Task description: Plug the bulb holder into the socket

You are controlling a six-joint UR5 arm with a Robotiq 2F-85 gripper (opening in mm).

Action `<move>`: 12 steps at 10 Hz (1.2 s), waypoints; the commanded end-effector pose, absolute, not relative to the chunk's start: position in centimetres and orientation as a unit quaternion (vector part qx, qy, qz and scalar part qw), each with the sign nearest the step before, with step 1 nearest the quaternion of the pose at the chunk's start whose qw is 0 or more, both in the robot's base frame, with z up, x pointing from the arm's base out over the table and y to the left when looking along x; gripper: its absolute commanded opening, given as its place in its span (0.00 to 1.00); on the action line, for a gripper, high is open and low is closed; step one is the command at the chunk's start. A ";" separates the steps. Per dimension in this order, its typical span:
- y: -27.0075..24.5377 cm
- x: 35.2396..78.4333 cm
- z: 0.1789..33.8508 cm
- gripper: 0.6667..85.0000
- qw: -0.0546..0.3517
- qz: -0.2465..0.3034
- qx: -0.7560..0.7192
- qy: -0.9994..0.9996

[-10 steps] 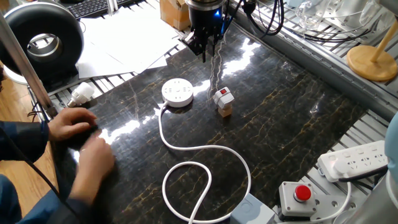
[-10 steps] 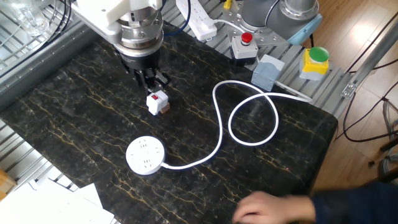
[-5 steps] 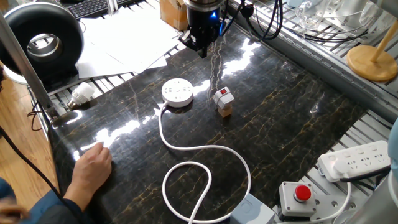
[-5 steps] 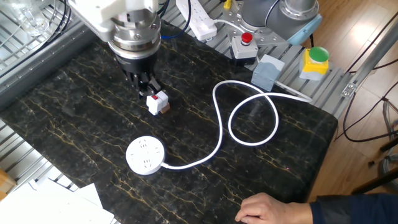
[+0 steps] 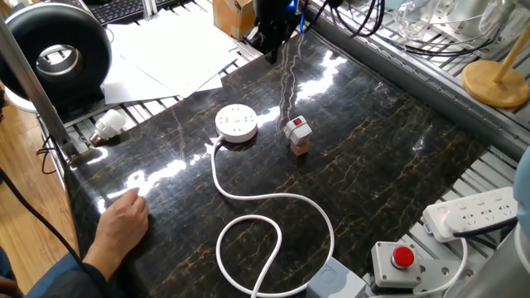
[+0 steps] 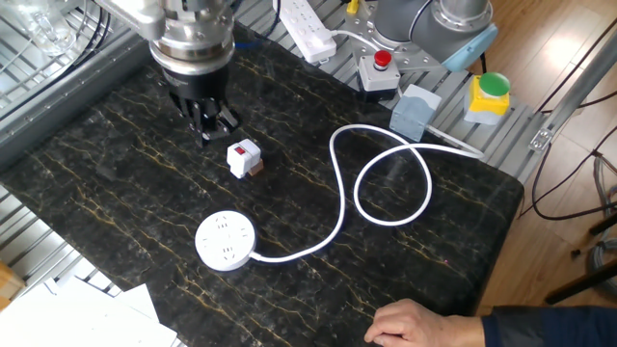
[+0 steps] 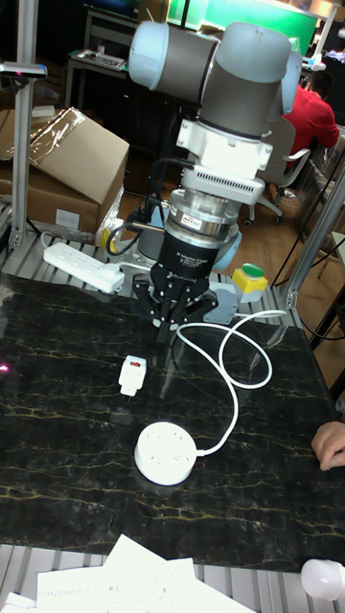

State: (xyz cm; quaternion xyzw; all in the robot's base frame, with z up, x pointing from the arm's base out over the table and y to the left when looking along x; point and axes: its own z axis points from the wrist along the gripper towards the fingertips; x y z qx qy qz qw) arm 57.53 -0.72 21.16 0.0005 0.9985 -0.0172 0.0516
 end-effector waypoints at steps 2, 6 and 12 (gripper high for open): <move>0.1 56.2 21.1 0.01 0.027 0.002 0.011 1.000; -0.2 56.7 21.8 0.01 0.024 -0.007 0.008 1.000; 1.4 60.2 24.8 0.01 0.029 -0.027 0.018 0.999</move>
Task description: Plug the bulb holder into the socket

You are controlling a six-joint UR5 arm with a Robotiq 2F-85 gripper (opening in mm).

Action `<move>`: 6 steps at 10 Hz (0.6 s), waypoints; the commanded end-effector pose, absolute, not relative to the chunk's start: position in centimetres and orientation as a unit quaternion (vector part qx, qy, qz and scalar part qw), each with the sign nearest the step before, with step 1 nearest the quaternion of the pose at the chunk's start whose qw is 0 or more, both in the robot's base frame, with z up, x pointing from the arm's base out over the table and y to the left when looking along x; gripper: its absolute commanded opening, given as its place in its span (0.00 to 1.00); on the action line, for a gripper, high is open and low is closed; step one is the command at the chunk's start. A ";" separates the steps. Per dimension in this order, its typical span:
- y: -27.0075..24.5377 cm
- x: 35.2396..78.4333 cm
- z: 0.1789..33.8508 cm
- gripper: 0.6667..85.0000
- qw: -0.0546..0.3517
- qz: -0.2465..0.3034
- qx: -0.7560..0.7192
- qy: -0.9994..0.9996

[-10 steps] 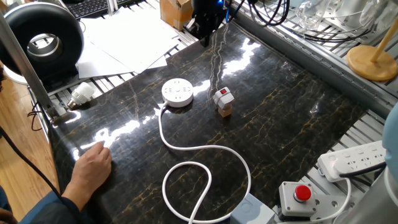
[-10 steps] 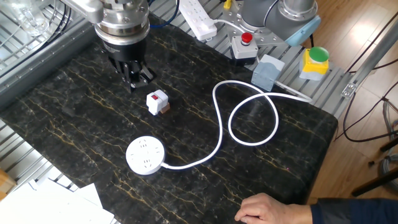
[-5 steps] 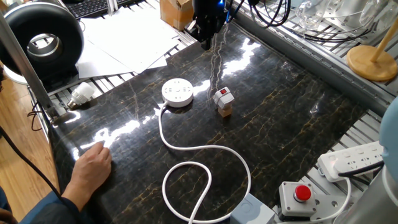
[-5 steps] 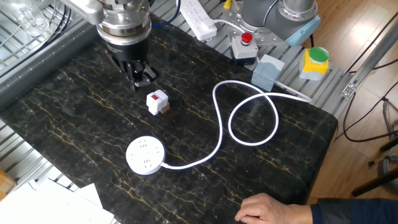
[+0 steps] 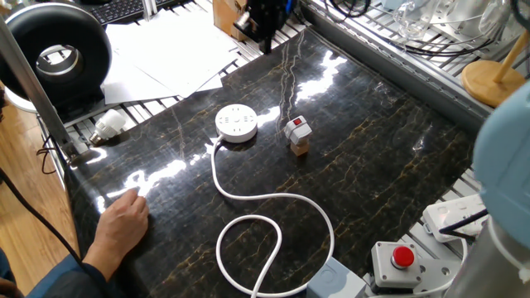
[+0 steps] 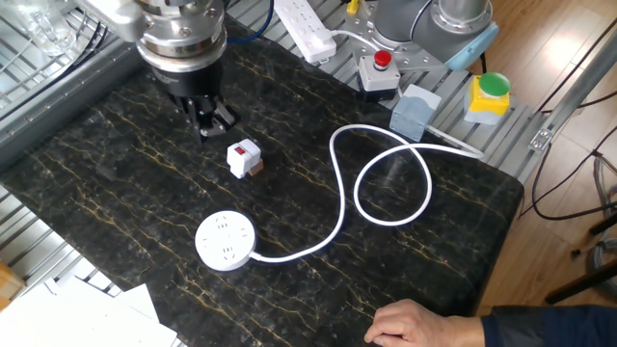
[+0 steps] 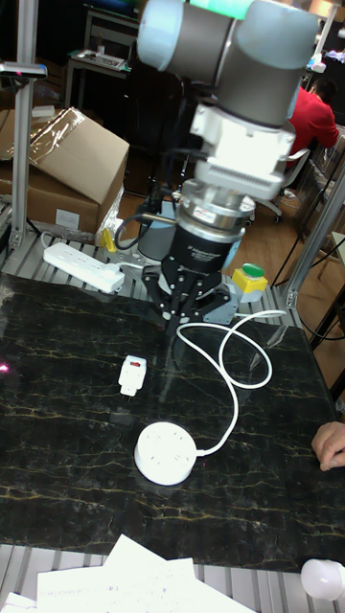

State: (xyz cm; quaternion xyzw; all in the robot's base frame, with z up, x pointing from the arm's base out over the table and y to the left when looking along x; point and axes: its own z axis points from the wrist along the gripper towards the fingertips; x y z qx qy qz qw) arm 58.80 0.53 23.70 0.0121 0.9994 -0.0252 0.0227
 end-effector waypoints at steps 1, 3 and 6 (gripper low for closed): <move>1.7 60.5 25.2 0.01 0.027 -0.033 0.019 0.999; 1.8 60.6 25.1 0.01 0.028 -0.034 0.017 0.999; 1.6 61.1 24.8 0.01 0.041 -0.028 -0.003 0.999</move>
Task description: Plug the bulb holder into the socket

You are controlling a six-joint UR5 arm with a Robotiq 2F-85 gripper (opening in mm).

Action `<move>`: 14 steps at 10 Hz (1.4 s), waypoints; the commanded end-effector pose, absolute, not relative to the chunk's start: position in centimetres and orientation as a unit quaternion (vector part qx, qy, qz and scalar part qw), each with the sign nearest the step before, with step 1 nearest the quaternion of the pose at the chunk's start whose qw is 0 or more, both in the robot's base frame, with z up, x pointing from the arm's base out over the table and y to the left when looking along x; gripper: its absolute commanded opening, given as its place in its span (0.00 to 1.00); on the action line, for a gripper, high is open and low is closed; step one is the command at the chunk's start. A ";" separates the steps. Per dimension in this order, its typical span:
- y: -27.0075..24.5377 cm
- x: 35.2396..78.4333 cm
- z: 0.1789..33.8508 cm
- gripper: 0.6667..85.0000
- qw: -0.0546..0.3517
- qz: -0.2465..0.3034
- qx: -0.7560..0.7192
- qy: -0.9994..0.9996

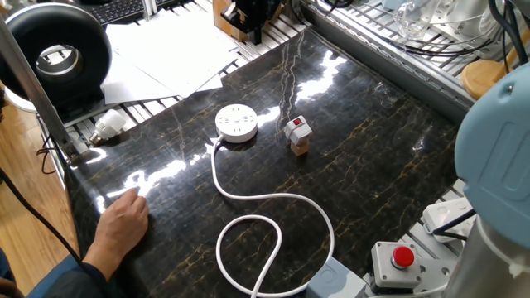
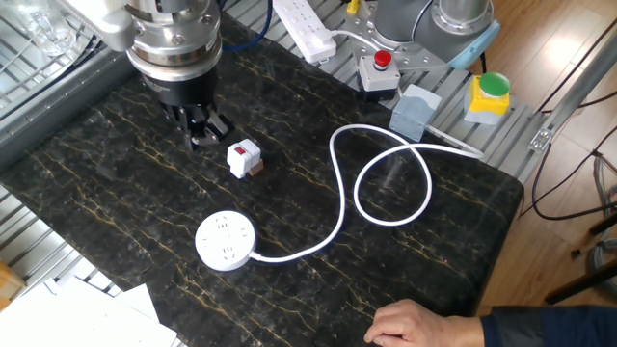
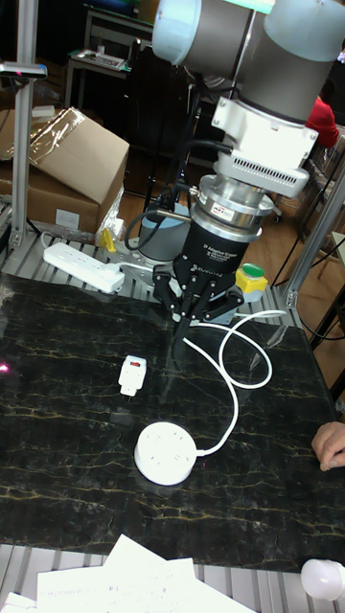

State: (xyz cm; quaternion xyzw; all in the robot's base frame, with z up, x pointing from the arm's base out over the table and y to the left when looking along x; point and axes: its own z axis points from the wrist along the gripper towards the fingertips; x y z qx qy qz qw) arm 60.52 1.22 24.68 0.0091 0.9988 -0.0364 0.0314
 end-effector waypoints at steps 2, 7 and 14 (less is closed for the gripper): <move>2.1 61.6 24.8 0.01 0.050 -0.021 -0.029 0.998; 2.9 63.3 22.8 0.01 0.097 -0.002 -0.029 0.995; 0.2 56.9 21.4 0.01 -0.013 -0.042 -0.028 0.999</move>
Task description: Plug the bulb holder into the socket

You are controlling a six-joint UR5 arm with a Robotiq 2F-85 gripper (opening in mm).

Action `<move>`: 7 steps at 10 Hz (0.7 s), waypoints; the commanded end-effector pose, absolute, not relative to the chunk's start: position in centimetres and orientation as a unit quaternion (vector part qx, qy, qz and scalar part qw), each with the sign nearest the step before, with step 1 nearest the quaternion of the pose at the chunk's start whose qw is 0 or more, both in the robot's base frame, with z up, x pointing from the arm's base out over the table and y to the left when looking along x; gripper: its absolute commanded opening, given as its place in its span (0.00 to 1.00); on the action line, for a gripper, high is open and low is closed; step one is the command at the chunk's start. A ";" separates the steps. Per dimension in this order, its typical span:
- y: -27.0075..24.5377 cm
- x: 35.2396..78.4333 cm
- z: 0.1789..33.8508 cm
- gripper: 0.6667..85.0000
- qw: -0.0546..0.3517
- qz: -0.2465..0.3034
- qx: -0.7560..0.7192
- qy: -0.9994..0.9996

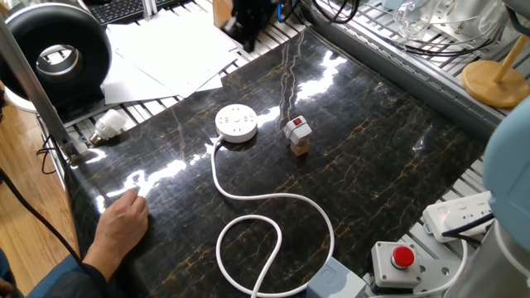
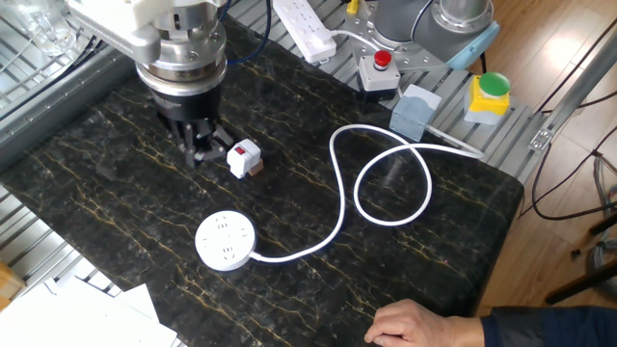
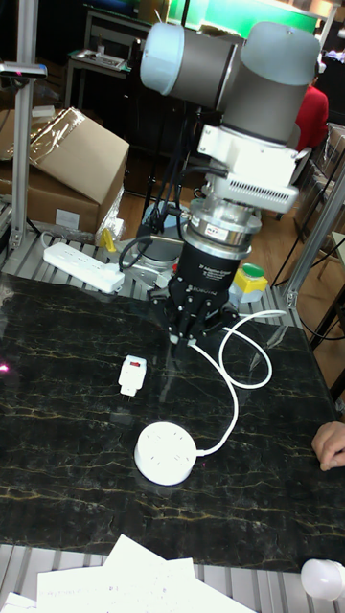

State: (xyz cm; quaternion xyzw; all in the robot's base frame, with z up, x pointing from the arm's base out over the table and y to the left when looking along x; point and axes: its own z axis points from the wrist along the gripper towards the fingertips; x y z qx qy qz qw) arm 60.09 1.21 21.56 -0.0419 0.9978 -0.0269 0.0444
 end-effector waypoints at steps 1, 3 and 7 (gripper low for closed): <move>-0.4 56.2 21.5 0.01 -0.025 -0.052 -0.010 0.998; -0.1 56.2 21.5 0.01 -0.025 -0.048 0.025 0.998; 2.8 58.3 21.4 0.01 0.015 0.009 0.033 0.999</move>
